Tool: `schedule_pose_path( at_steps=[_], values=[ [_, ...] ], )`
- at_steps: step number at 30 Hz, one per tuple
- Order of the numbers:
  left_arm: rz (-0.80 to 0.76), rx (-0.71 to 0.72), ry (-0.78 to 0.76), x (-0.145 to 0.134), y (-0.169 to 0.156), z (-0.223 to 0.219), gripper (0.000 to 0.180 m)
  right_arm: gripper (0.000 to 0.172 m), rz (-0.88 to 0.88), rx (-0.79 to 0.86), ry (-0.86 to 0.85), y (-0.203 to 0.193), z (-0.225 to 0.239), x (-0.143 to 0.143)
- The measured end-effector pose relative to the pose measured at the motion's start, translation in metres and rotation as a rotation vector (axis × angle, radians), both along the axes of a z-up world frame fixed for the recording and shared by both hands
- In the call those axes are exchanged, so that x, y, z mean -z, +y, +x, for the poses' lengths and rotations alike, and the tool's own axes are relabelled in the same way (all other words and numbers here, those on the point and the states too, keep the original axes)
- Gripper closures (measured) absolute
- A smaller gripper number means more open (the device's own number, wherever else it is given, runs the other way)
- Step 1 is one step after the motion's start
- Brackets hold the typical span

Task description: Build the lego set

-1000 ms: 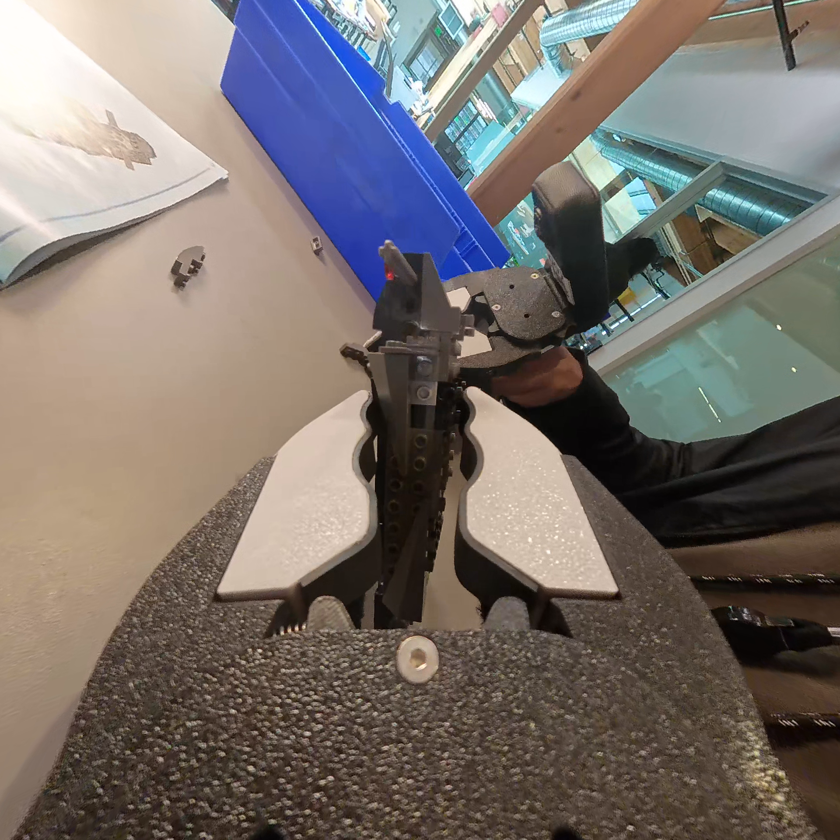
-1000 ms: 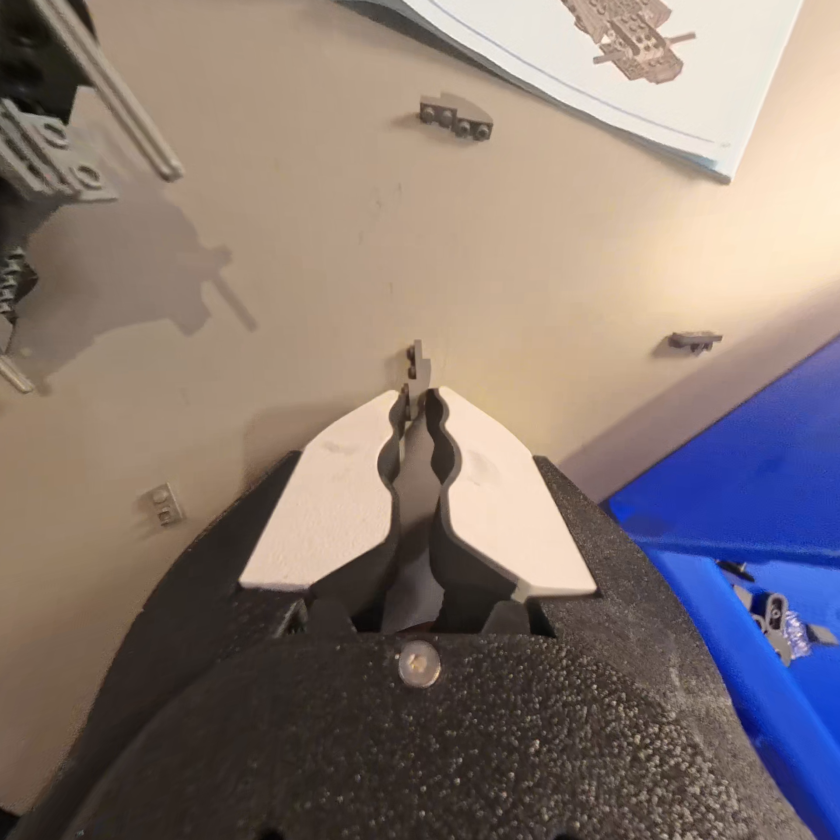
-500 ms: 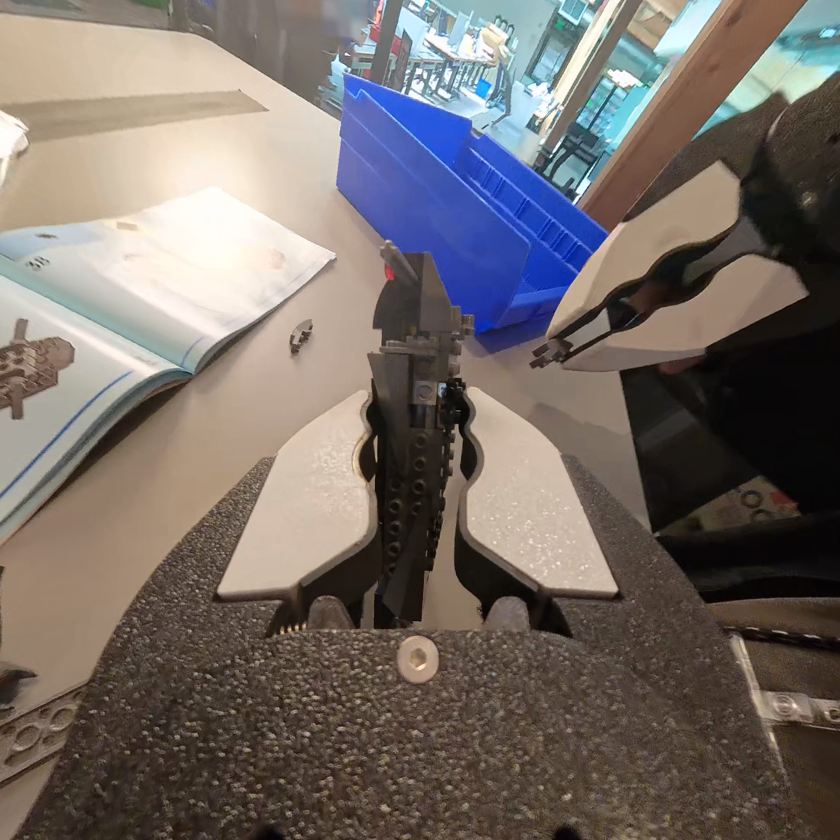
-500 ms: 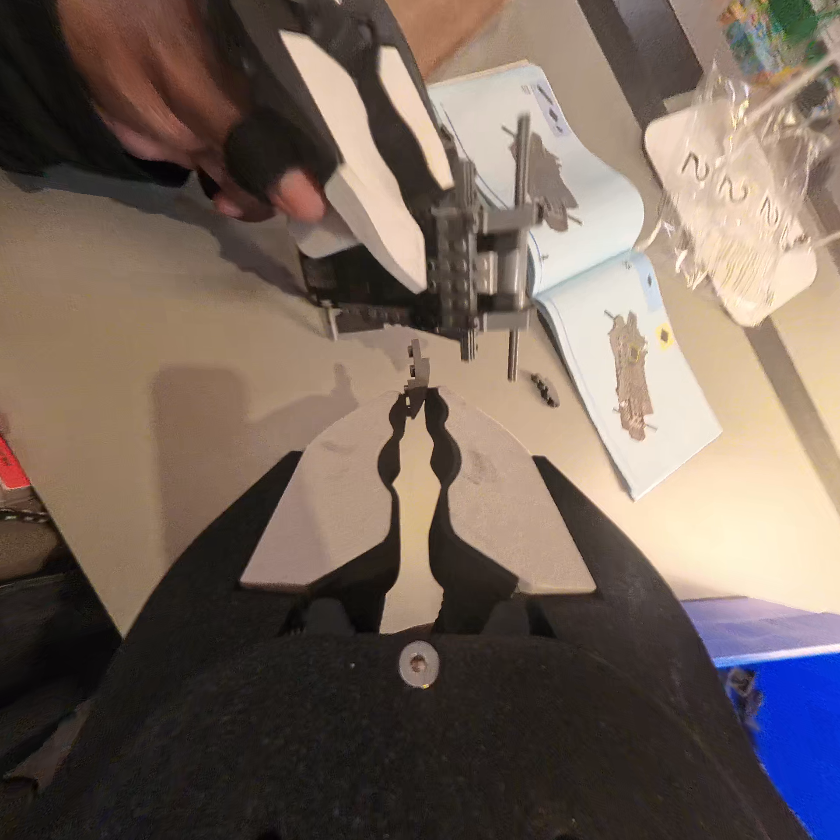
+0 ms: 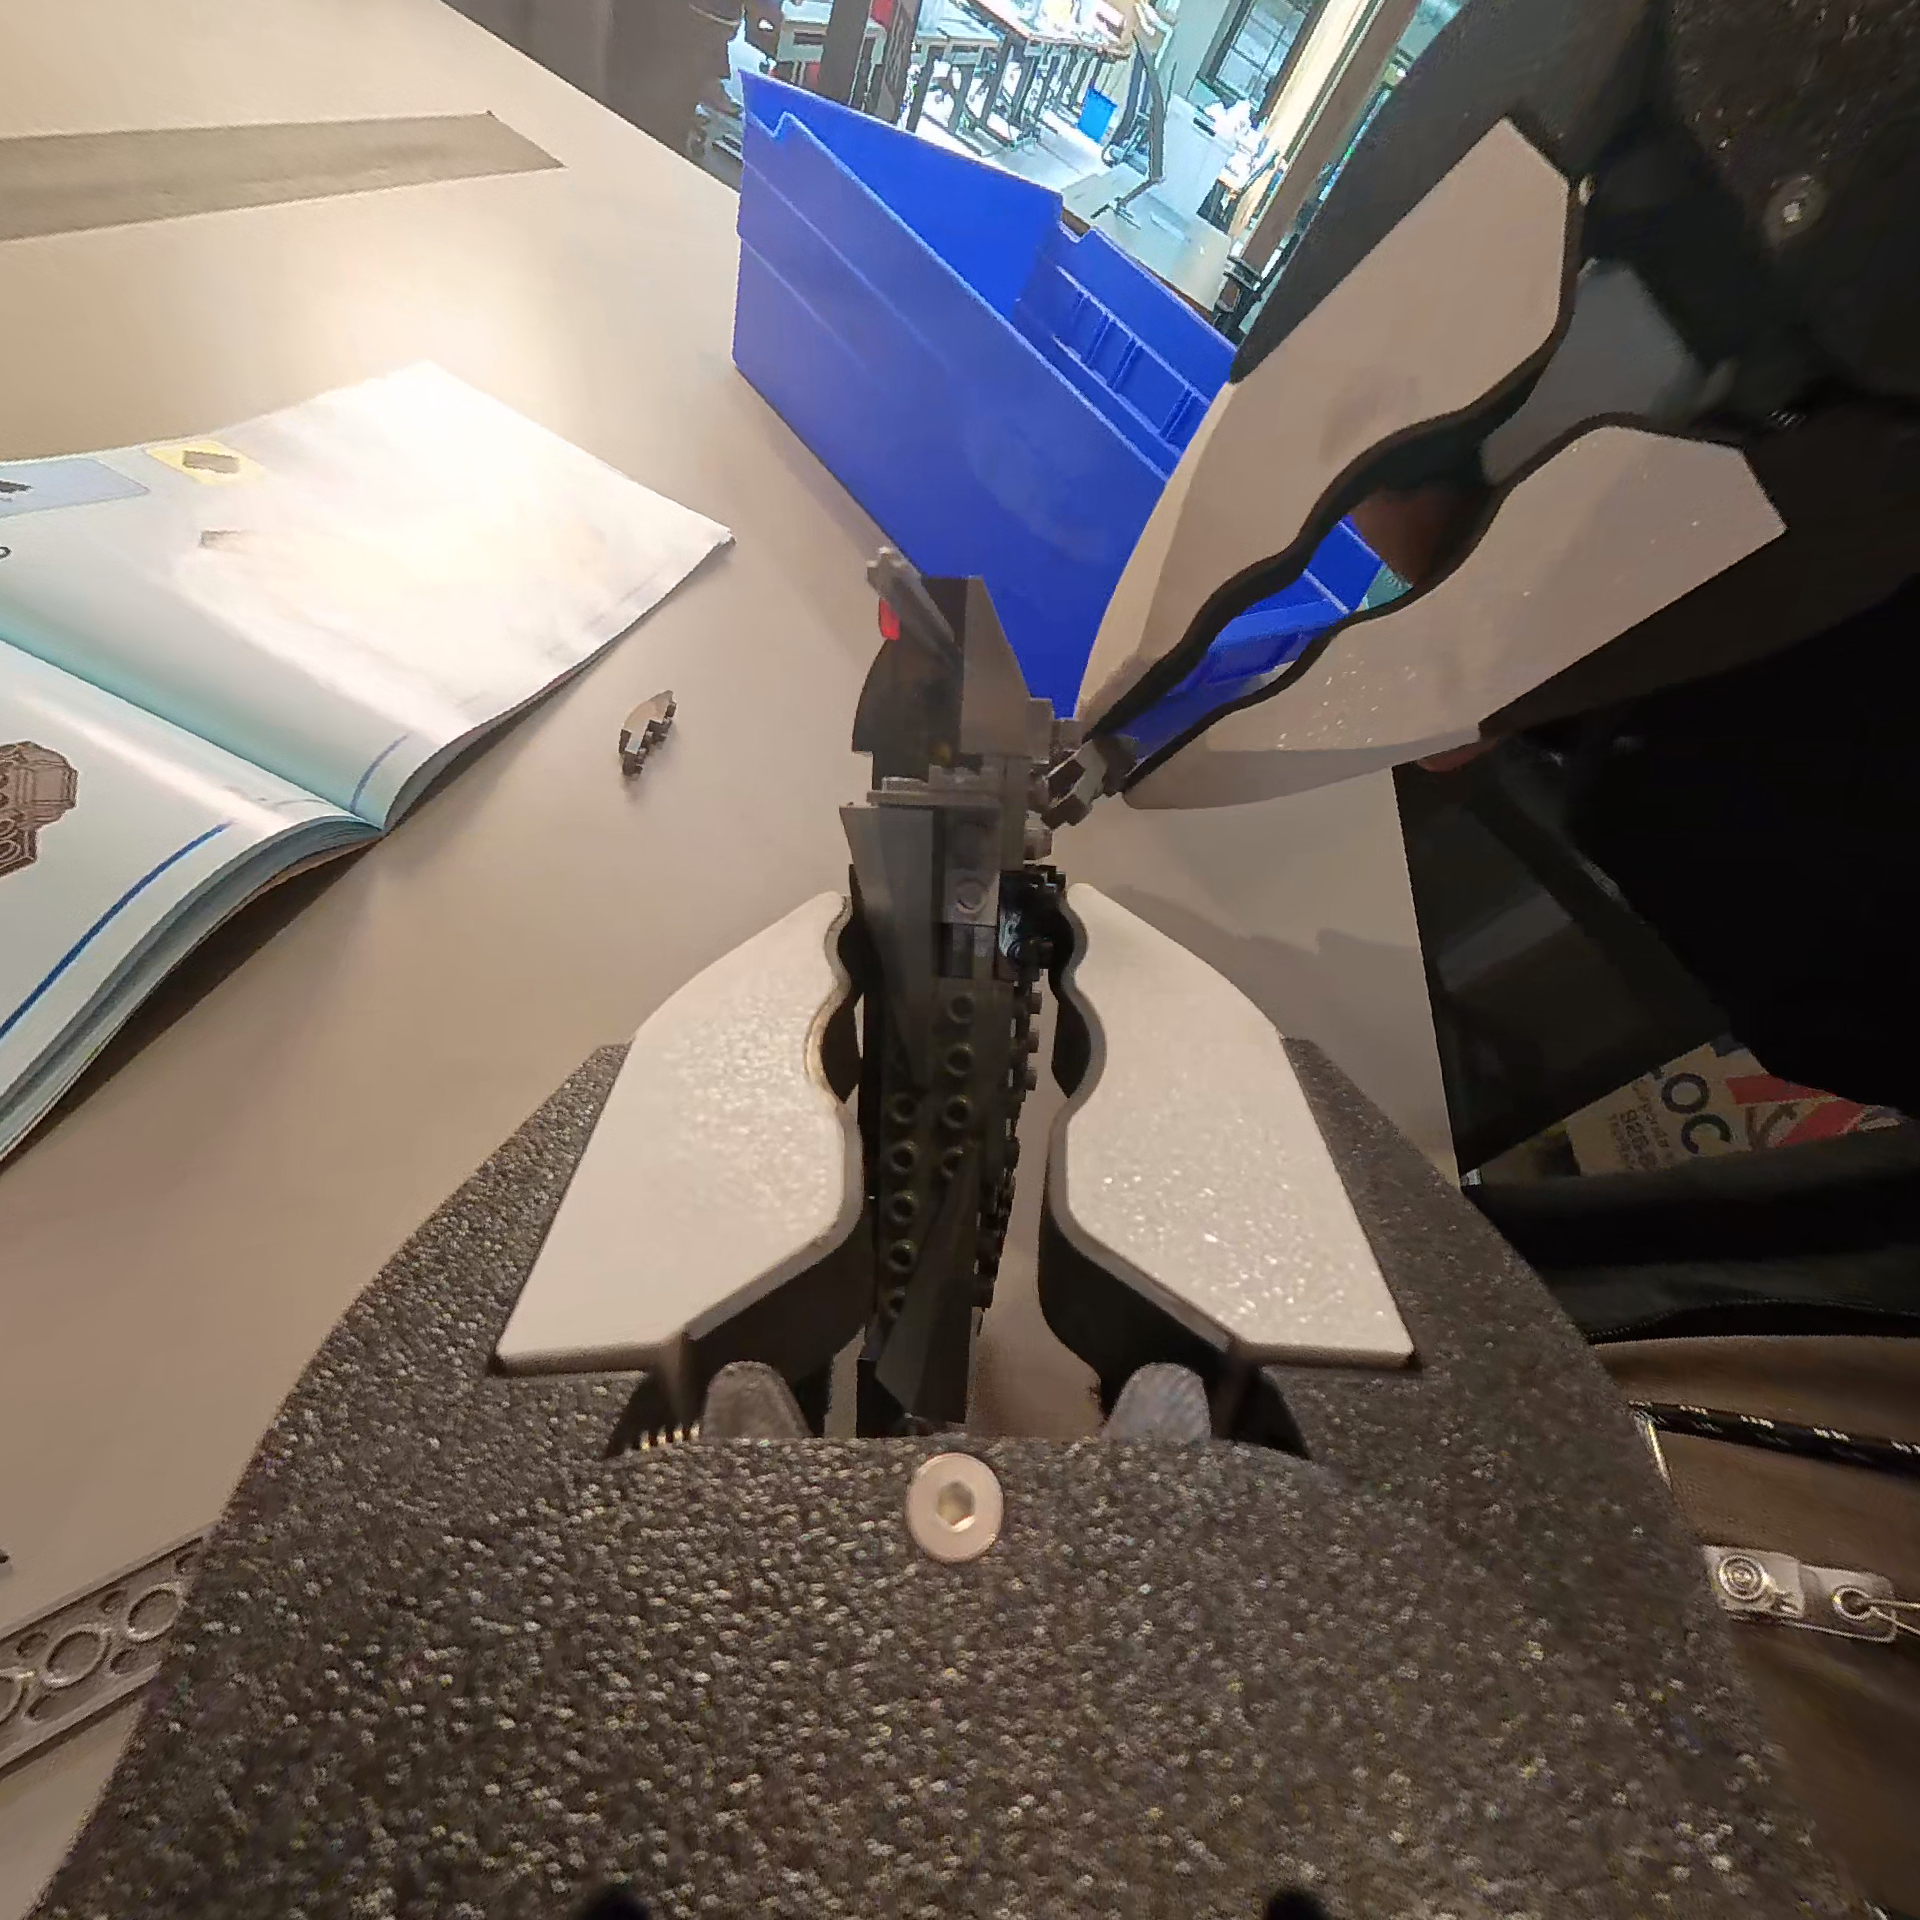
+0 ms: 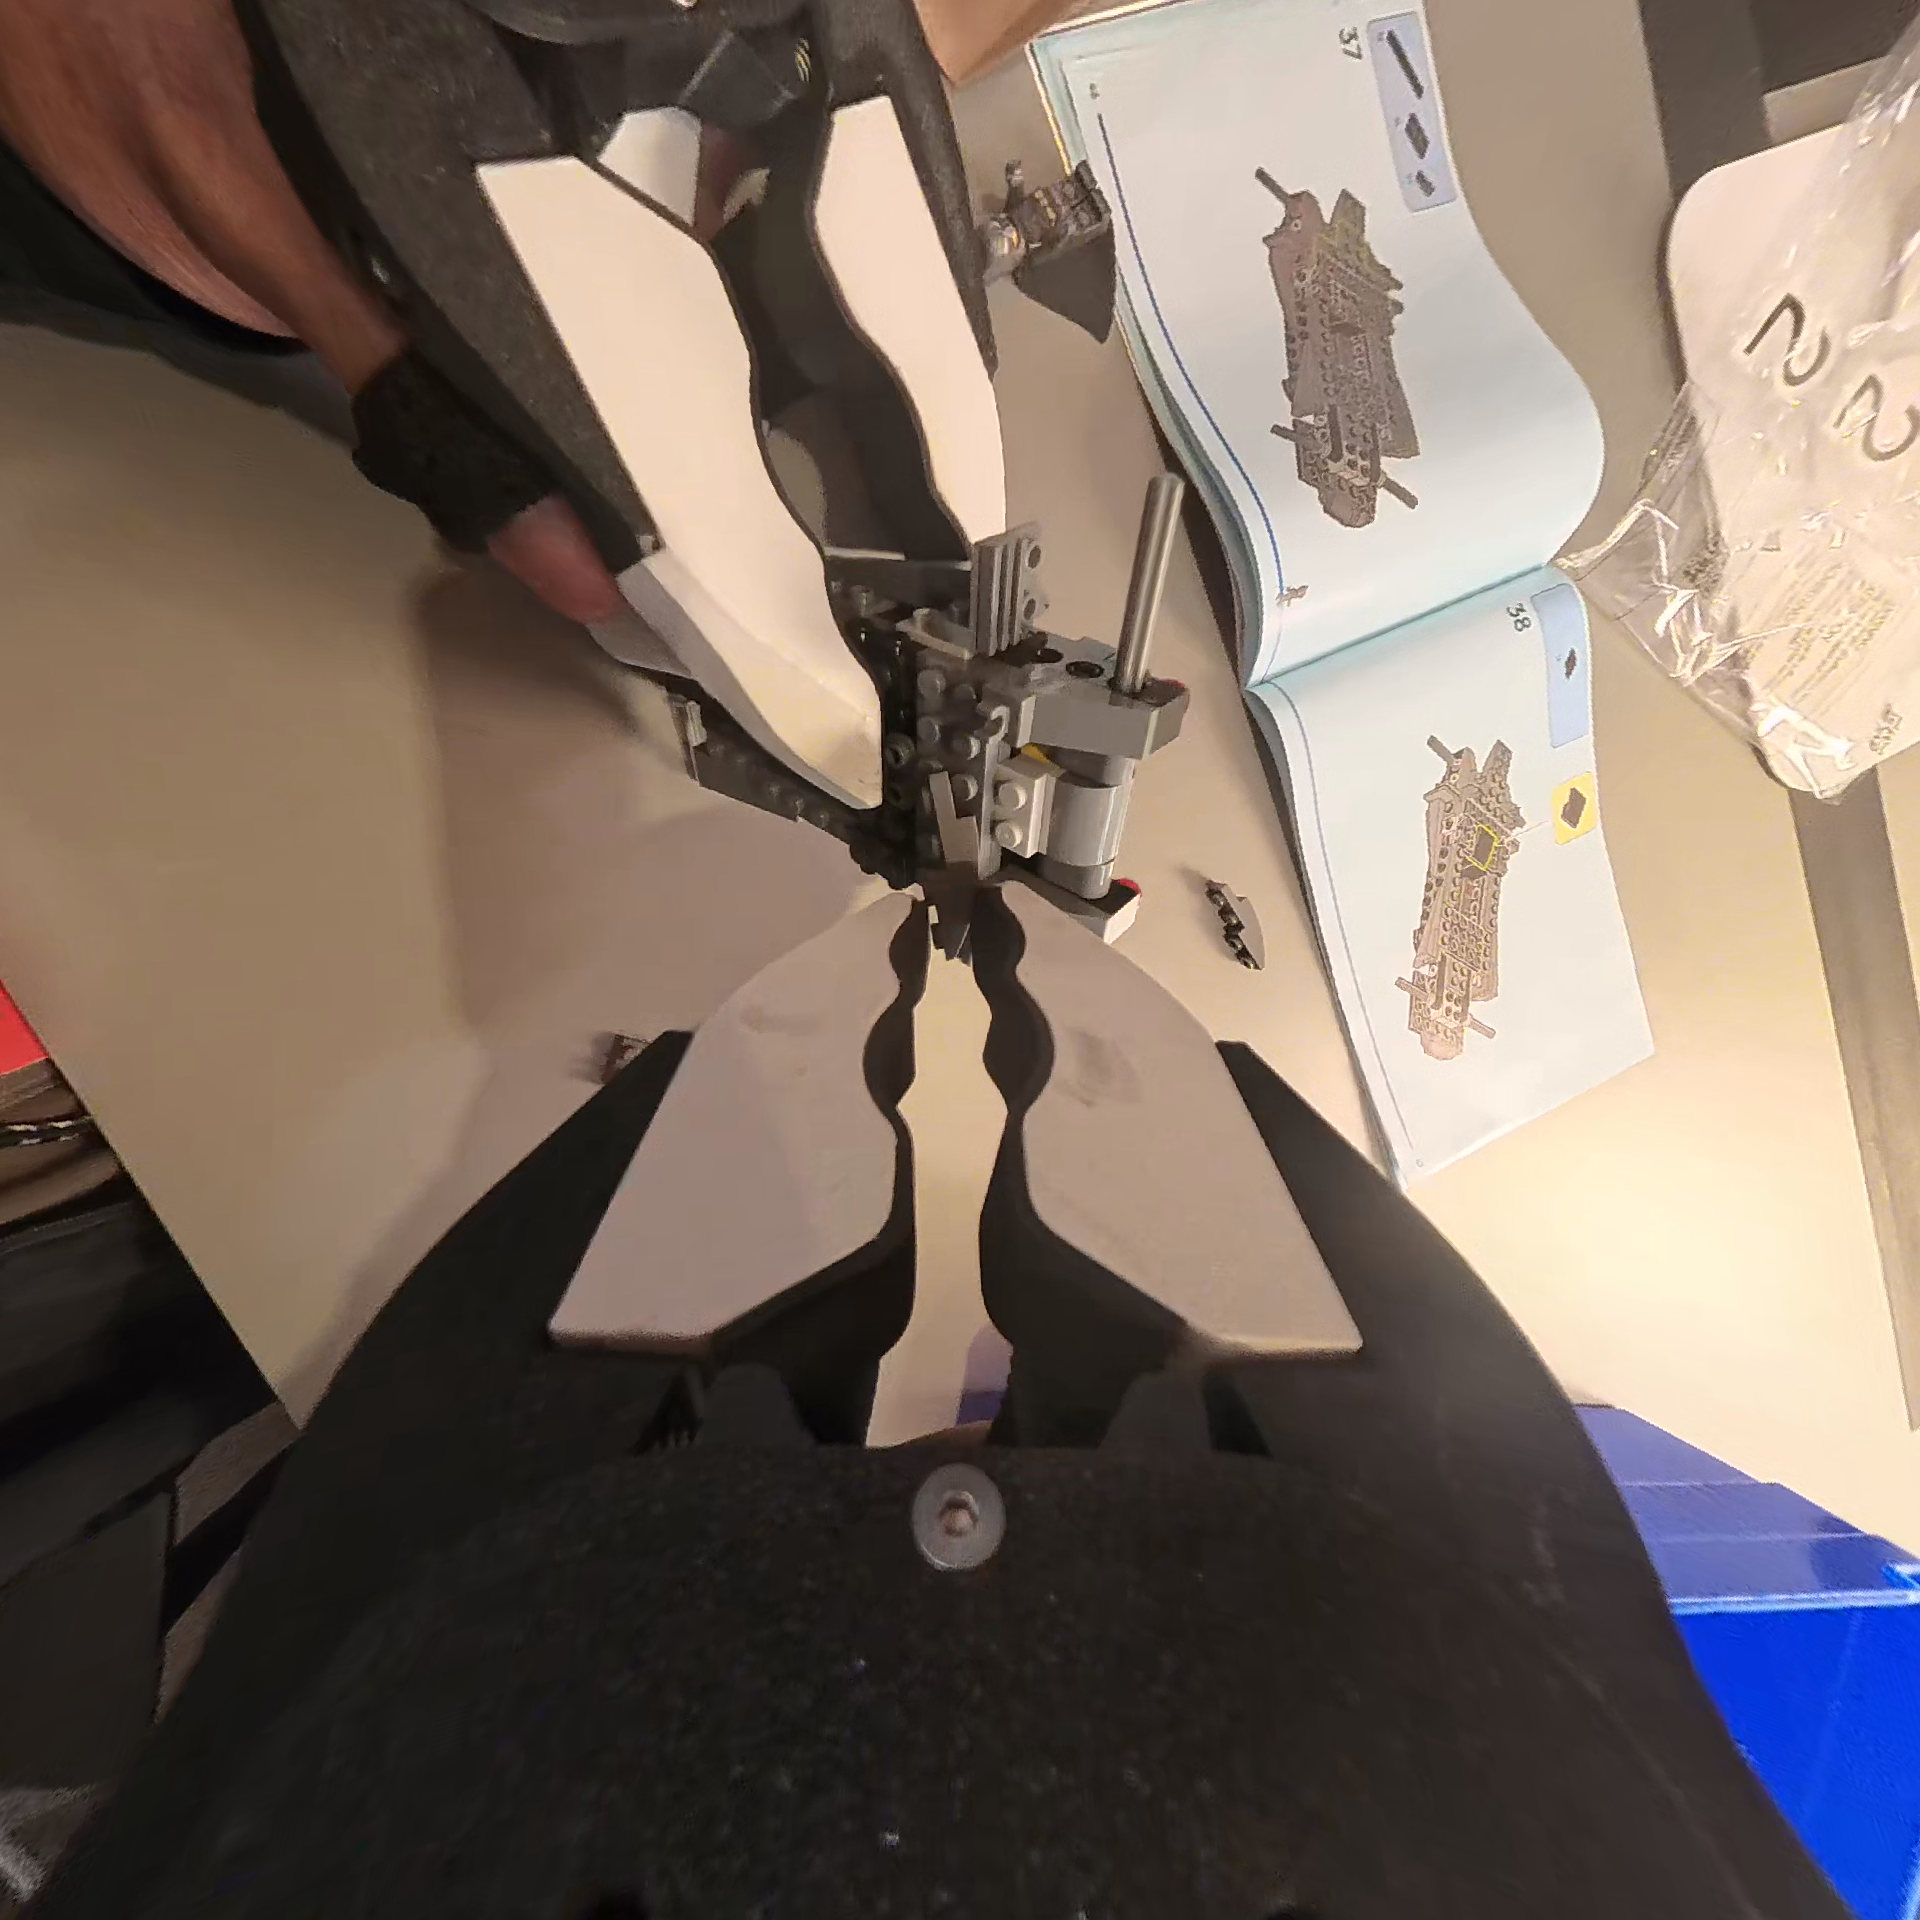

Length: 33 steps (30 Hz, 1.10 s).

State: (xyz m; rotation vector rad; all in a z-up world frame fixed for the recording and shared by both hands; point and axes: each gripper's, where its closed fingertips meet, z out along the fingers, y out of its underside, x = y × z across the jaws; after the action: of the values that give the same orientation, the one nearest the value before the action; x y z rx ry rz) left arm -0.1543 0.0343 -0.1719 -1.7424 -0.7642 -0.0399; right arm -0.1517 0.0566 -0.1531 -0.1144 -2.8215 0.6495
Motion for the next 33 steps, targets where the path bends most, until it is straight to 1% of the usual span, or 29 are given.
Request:
schedule_pose_path(
  at_steps=[9,14,20,29,33],
  values=[
    [-0.016,-0.005,-0.002,0.001,0.0,0.0,0.146,0.163,0.058,-0.041,-0.059,0.003,-0.003,-0.005],
    [-0.036,-0.003,0.011,0.001,0.001,0.0,0.146,0.163,0.07,-0.035,-0.049,0.0,-0.006,-0.008],
    [-0.027,-0.009,0.004,0.001,0.0,0.0,0.146,0.163,0.073,-0.016,-0.045,-0.001,-0.009,-0.004],
    [-0.054,-0.005,0.011,0.002,0.002,0.001,0.146,0.165,0.165,-0.043,-0.058,0.004,-0.008,-0.004],
    [-0.051,-0.005,0.005,0.002,0.002,0.001,0.146,0.165,0.157,-0.027,-0.051,-0.002,-0.011,-0.004]
  ],
)
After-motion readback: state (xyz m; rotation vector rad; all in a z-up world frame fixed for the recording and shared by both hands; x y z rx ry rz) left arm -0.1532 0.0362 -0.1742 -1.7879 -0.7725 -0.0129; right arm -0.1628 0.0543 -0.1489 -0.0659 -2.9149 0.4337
